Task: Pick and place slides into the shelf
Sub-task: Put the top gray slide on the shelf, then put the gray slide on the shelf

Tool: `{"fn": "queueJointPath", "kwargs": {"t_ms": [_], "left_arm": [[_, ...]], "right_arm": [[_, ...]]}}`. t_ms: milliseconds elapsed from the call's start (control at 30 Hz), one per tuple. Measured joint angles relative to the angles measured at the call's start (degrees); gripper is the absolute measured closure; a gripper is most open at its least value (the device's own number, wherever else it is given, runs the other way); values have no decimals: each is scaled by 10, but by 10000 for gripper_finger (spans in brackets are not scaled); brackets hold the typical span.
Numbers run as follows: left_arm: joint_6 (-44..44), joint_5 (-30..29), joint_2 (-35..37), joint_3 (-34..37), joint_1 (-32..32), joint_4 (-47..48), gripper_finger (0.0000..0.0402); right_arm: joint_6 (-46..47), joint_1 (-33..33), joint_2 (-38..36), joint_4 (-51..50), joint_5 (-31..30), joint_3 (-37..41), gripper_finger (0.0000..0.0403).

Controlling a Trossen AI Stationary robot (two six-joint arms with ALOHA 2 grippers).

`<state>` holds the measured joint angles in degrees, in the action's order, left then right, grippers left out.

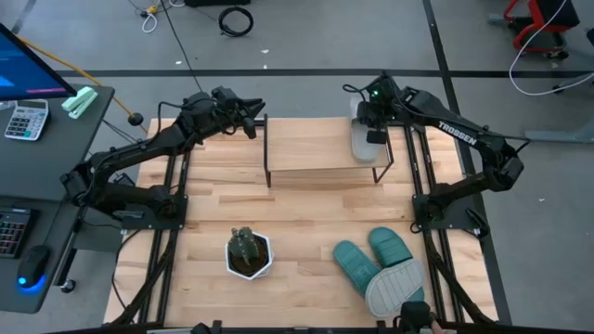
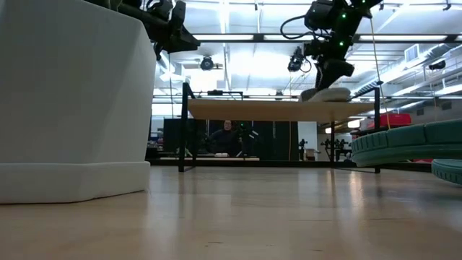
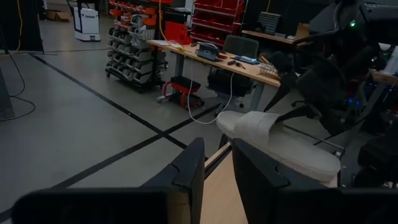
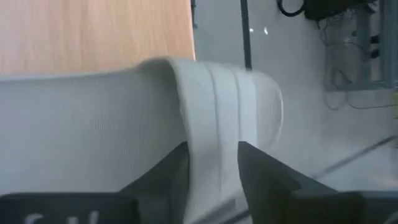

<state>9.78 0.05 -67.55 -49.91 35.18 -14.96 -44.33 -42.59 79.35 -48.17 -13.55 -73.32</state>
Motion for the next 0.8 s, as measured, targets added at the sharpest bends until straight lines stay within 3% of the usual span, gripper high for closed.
{"fn": "queueJointPath", "kwargs": {"t_ms": [167, 400, 567, 633, 800], "left_arm": [[0, 0, 0, 0, 0, 0, 315], [0, 0, 0, 0, 0, 0, 316], [0, 0, 0, 0, 0, 2, 311], [1, 0, 0, 0, 0, 4, 311], [4, 0, 0, 0, 0, 4, 315]], "right_arm": [[-13, 0, -23, -1, -38, 0, 231], [21, 0, -60, -19, -26, 0, 206], [138, 2, -91, -56, -21, 0, 191], [216, 7, -107, -99, 12, -6, 188], [354, 33, -150, -211, 160, -11, 191]]}}
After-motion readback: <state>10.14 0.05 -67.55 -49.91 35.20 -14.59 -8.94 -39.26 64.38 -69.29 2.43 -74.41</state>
